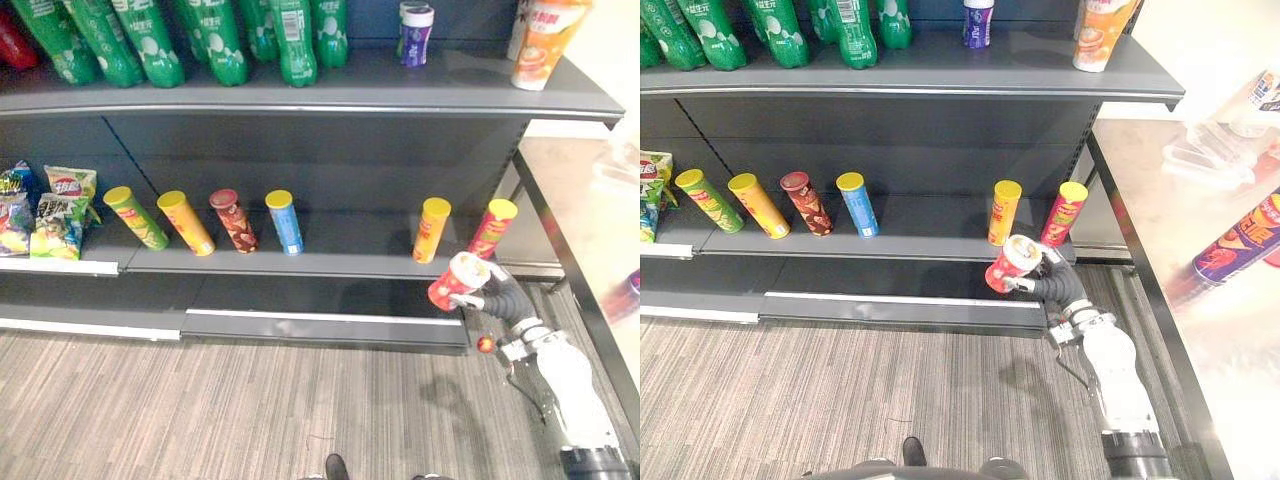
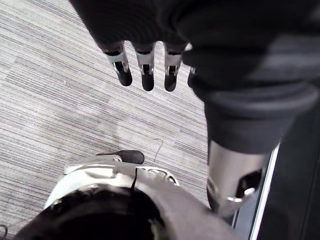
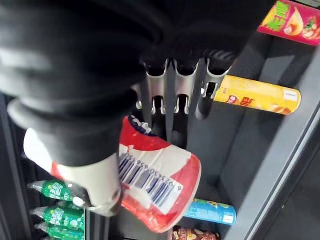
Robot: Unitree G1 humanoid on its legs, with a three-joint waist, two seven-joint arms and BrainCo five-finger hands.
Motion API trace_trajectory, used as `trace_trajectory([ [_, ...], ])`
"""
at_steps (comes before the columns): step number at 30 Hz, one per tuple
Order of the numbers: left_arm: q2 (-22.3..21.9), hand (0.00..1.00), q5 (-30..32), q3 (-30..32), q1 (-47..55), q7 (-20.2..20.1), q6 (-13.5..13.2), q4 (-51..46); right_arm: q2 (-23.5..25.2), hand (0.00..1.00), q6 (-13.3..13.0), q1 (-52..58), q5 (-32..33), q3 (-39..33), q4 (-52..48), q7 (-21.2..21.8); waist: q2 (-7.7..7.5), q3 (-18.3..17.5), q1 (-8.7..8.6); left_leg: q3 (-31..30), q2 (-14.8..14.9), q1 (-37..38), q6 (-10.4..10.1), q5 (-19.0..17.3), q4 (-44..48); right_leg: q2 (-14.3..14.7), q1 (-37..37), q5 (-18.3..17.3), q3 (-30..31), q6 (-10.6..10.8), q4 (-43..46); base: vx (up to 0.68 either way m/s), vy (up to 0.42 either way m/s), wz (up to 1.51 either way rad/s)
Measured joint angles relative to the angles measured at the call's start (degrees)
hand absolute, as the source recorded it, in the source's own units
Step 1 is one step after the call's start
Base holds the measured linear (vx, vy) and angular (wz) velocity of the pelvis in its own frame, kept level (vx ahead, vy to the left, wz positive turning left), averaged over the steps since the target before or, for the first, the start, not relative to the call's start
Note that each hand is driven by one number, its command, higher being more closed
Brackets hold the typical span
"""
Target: Put the gum and the chips on the shelf.
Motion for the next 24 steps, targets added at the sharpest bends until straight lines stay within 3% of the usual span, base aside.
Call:
trace_trajectory([
  [10,0.0,0.0,0.2,0.1,0.0,-0.6,-0.1,-0.5,-4.0,1.0,-0.3,-14.7,-0.1,4.0,4.3,-0.1,-0.12,0.0,0.72,-3.3,-0.4,0.0,0.0,0.9,0.0,0.0,2.1,0.0,-4.3,0.0,-0.8,-0.01,-0.014,0.2],
  [24,1.4,0.0,2.0,-3.3,0.1,-1.1,-0.4,-4.6,-10.7,1.0,-0.4,-30.0,-0.7,10.7,9.0,-1.0,-0.73,-0.2,4.2,-6.1,-0.4,-2.3,0.5,2.4,0.0,0.2,1.1,0.5,-6.1,-0.5,-0.7,-0.02,0.002,0.09],
])
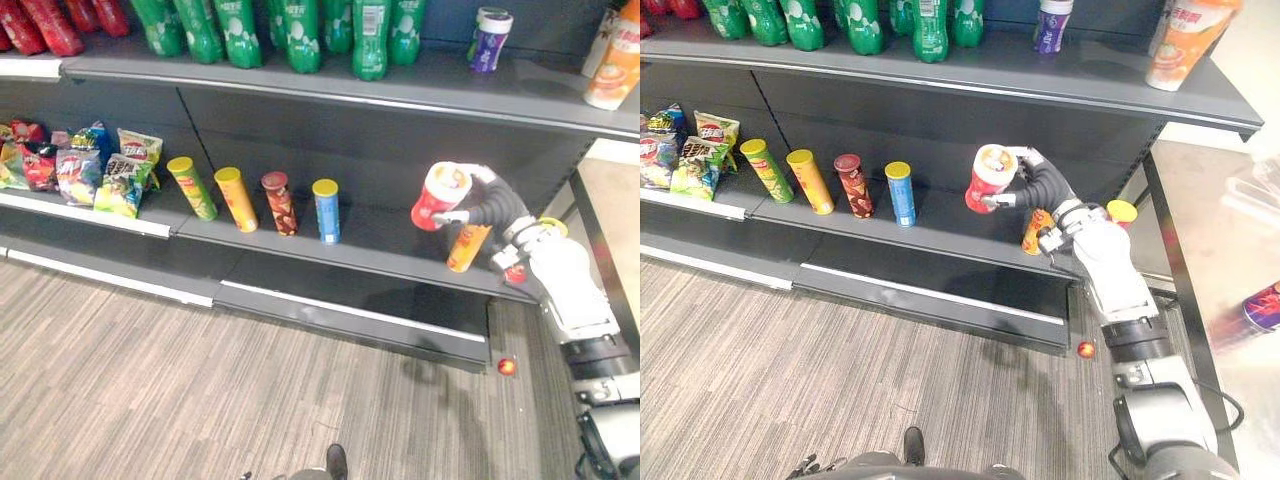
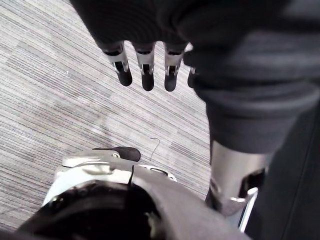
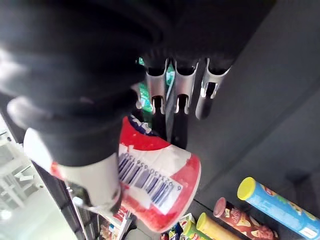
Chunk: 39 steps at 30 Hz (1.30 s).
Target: Put the gum and the chips on the shelf.
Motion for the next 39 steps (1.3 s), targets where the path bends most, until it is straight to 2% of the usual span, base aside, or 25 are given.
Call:
trace_trajectory([
  [9,0.7,0.0,0.0,-1.0,-0.2,-0.1,0.9,-0.9,-2.1,1.0,0.6,-10.1,0.0,4.5,2.9,-3.8,-0.1,0.0,1.37,-0.6,0.5,-0.8,-0.2,0.3,0.0,0.7,-0.4,0.2,-0.1,-0.5,0.3,-0.02,-0.001,0.01],
  [17,0.7,0.0,0.4,-1.2,-0.4,-0.6,1.7,-1.0,-4.1,1.0,4.3,-18.9,0.1,6.1,13.2,-8.9,-0.31,0.8,2.58,-1.8,0.6,-1.2,-0.3,0.7,0.0,0.7,-0.5,0.2,-1.1,-0.6,0.9,-0.02,0.004,0.08],
  [23,0.8,0.0,0.3,-1.1,-1.4,-0.6,1.7,-1.5,-6.7,1.0,5.3,-27.0,0.8,7.7,19.5,-12.2,-0.35,3.3,3.16,-2.1,0.6,-2.1,-0.5,0.9,0.0,0.7,-1.4,0.2,-1.4,-0.6,1.1,0.01,0.001,0.02],
  [29,0.8,0.0,0.2,-1.3,-1.9,-0.6,1.7,-2.8,-9.4,1.0,7.0,-33.0,3.2,7.9,26.9,-15.0,0.07,5.2,3.85,-4.3,0.2,-2.9,0.1,2.1,0.0,0.8,-1.5,-0.1,-3.1,-1.1,1.2,0.05,-0.012,0.2],
  [33,0.7,0.0,-0.3,-1.9,-1.9,-0.4,1.7,-3.2,-9.6,1.0,7.0,-36.9,4.6,8.5,30.7,-15.9,0.79,5.7,4.08,-5.1,0.2,-3.0,-0.1,2.2,0.1,0.7,-1.5,-0.6,-3.5,-1.8,2.1,0.02,-0.007,0.15],
  [39,0.6,0.0,-0.6,-2.0,-1.9,-0.4,1.6,-4.4,-11.6,1.0,7.2,-41.4,4.7,9.7,32.9,-18.3,1.64,7.9,4.24,-5.3,0.3,-3.5,-0.4,2.2,0.0,0.8,-1.7,-0.7,-3.7,-1.7,2.2,-0.02,0.008,0.02],
])
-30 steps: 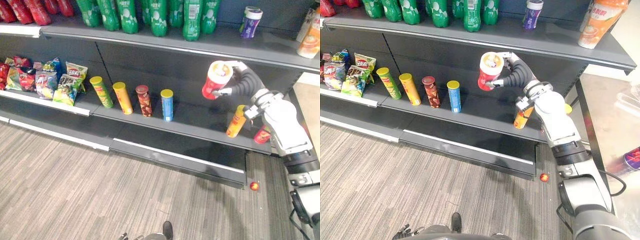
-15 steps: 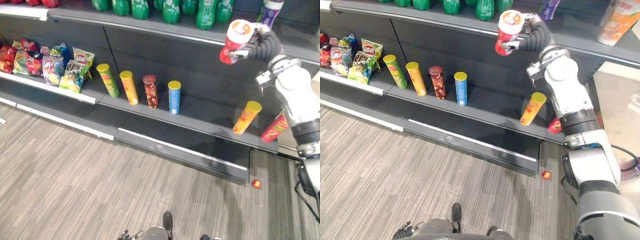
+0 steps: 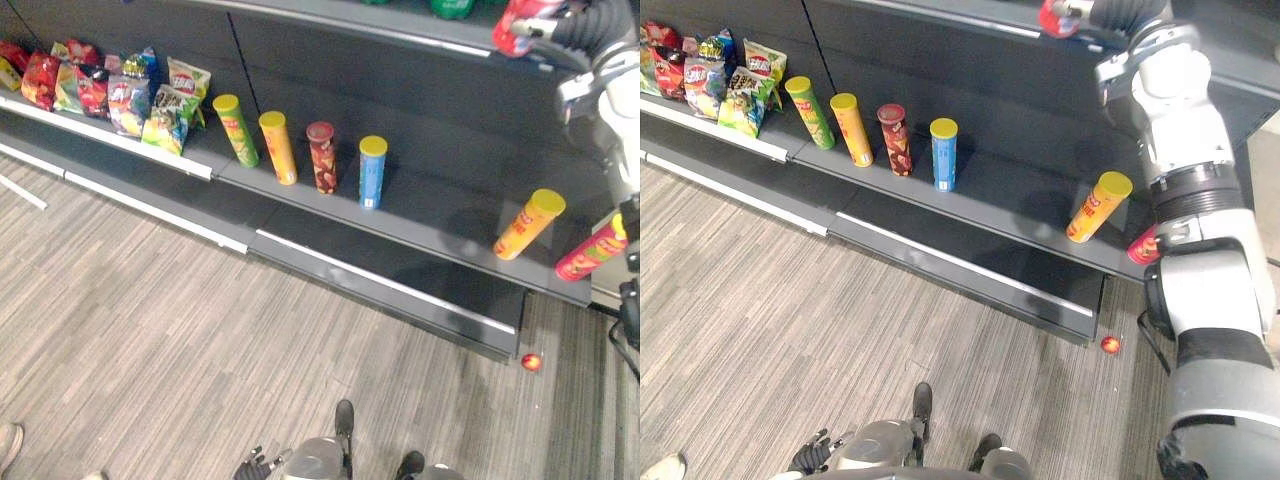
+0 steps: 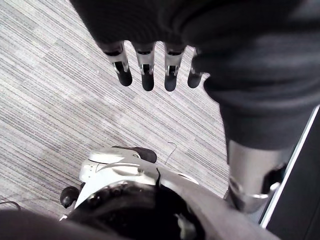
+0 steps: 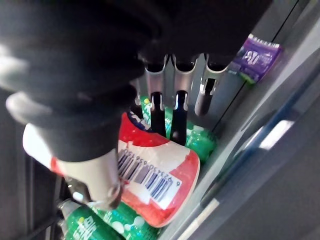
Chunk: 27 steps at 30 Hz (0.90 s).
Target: Put the gum and the chips on the shelf.
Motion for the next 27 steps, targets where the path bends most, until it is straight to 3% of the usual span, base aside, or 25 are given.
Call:
trace_trajectory([
  [11,0.0,0.0,-0.1,0.0,-1.0,0.1,-0.4,0.0,-2.4,1.0,3.4,-3.9,1.6,-0.1,2.4,-4.8,0.7,2.7,-0.21,0.7,0.2,-1.4,-0.1,0.2,0.0,-0.2,-2.1,0.0,0.5,0.0,1.0,0.0,0.005,-0.02],
  [27,0.0,0.0,-2.0,-1.0,-2.2,0.0,-1.5,-0.5,-4.2,1.0,2.6,-7.1,-0.2,0.4,2.4,-8.0,1.67,5.6,-0.01,2.0,0.4,-3.4,-0.2,0.4,0.0,-1.2,-5.7,-1.4,1.0,-0.5,4.9,0.01,-0.002,-0.02],
])
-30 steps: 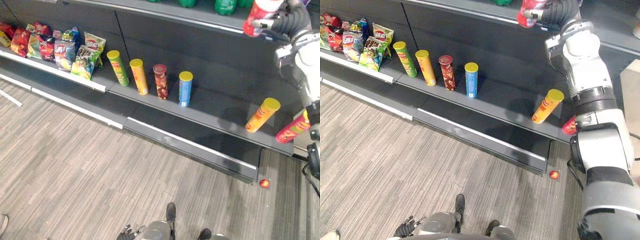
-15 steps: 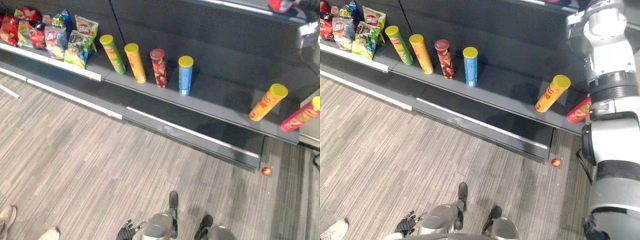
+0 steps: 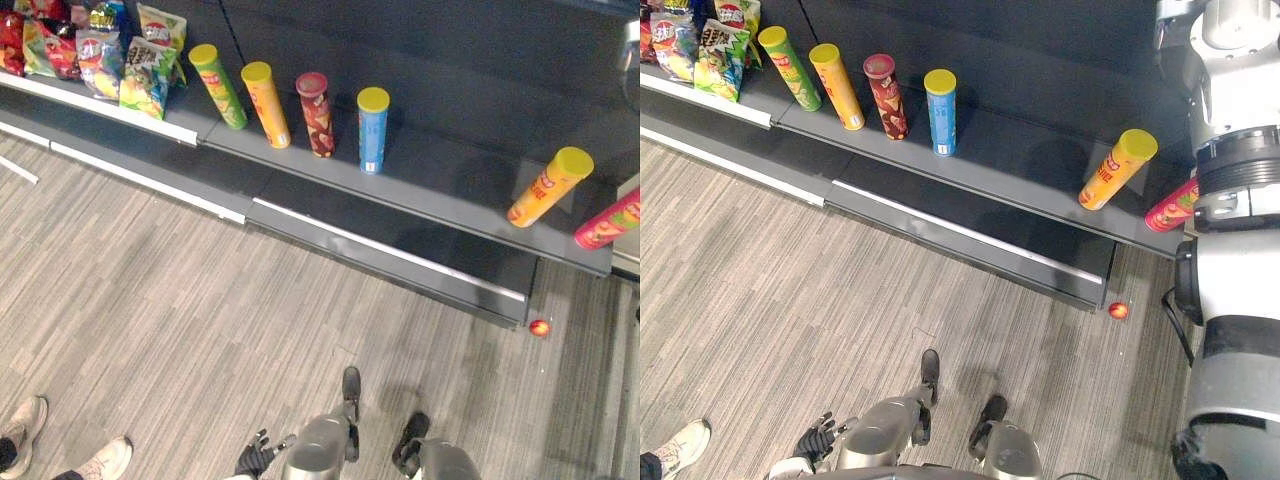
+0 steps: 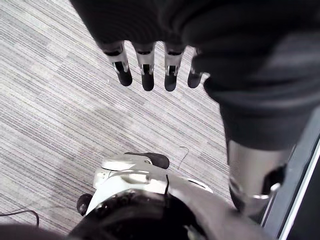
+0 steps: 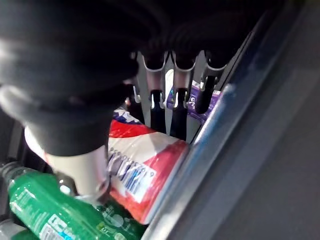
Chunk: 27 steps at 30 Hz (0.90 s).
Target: Put the gum and the chips on the shelf.
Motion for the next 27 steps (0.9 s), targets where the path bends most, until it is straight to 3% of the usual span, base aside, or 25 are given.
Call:
trace_trajectory([
  [14,0.0,0.0,-0.3,0.0,-0.1,-0.3,0.1,0.0,-2.4,1.0,-1.1,-0.1,-0.5,2.8,0.3,2.4,-0.12,0.1,0.01,2.3,0.0,0.2,0.1,-0.8,0.0,-0.9,-0.9,0.0,0.2,0.0,1.9,0.03,-0.002,-0.03],
  [15,0.1,0.0,-0.3,0.0,-0.1,-0.3,0.1,0.0,-2.5,0.0,-1.2,-0.1,-0.5,2.8,0.3,2.4,-0.12,0.1,-0.03,2.3,0.0,0.2,0.1,-0.8,0.0,-1.0,-0.9,0.0,0.2,-0.1,1.9,0.04,0.007,0.0],
  [27,0.1,0.0,-1.6,-0.5,-0.1,-0.3,0.4,0.0,-3.8,0.0,-2.4,1.0,-2.6,3.9,0.6,2.8,-0.14,0.1,0.2,2.3,-0.2,1.0,0.1,-0.7,0.0,-1.1,-0.5,0.0,0.2,-0.1,1.9,0.02,-0.006,0.0],
])
